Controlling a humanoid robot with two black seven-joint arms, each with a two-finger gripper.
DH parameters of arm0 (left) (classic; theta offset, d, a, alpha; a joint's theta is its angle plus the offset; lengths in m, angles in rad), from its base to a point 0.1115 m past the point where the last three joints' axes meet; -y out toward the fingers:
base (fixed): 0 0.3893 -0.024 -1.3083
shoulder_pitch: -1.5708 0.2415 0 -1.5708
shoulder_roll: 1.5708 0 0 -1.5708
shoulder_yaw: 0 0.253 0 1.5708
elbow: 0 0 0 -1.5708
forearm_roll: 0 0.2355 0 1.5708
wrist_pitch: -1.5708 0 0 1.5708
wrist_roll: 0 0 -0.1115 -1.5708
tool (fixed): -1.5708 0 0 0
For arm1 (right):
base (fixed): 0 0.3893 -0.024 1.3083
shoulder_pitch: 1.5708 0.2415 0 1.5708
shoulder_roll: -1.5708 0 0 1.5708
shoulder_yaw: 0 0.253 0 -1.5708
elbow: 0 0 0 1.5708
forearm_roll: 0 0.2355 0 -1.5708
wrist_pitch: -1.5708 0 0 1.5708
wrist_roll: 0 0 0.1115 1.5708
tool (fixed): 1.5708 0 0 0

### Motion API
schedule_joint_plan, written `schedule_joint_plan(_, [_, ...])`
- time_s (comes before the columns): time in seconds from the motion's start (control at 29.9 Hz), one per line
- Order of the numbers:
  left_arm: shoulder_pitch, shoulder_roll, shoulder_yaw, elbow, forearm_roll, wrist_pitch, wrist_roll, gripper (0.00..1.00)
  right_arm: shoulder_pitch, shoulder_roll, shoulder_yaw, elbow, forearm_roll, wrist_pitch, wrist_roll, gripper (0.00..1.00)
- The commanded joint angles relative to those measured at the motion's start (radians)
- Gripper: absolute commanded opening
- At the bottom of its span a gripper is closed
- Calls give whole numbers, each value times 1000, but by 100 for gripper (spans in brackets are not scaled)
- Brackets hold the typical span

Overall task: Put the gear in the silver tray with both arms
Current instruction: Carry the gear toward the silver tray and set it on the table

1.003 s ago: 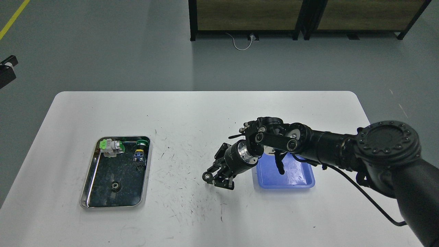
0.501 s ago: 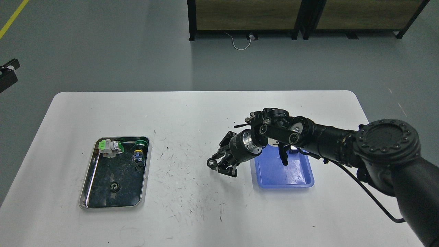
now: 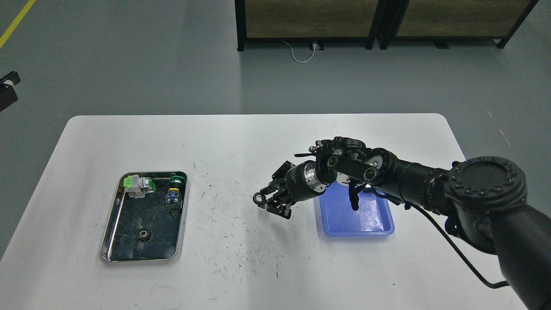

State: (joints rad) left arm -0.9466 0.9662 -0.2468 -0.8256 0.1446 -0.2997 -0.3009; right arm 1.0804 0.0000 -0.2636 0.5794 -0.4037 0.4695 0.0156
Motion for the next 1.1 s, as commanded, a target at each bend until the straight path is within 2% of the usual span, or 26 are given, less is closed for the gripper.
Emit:
schedule_joint_plan(0.0, [2,-1,0,0,0,1,0,93,-20,0,3,-1,17,0,1,9])
schedule_joint_plan(0.37, [-3,-1,0,0,0,1,2,93,-76,0,34,8,91,8,4,10])
schedule_joint_plan(0.64, [-4,-1,0,0,-2,7,11,93,-82,0,37,20,91,19,29,14])
schedule_joint_plan(0.7, [-4,0,-2,0,-3,7,11,93,-88,0,43,20,91,19,29,21])
schedule_joint_plan(0.74, [-4,0,-2,0,-3,7,11,93,-88,0,44,20,89,19,27,28])
schedule_joint_plan(0.77, [-4,0,-2,0,-5,7,11,93,-89,0,53,20,89,19,27,41])
schedule_joint_plan(0.8, [-4,0,-2,0,-5,7,11,93,-91,0,66,19,89,19,27,45])
schedule_joint_plan(0.84, [-4,0,-2,0,-5,7,11,93,-94,0,79,16,89,19,29,55])
schedule_joint_plan(0.87, [-4,0,0,0,-5,7,11,93,-94,0,92,14,89,19,29,79])
schedule_joint_plan(0.9, [-4,2,-2,0,-5,7,11,93,-94,0,104,14,89,19,29,84])
schedule_joint_plan(1.07, [-4,2,-2,0,-5,8,11,93,-108,0,119,13,89,19,30,86])
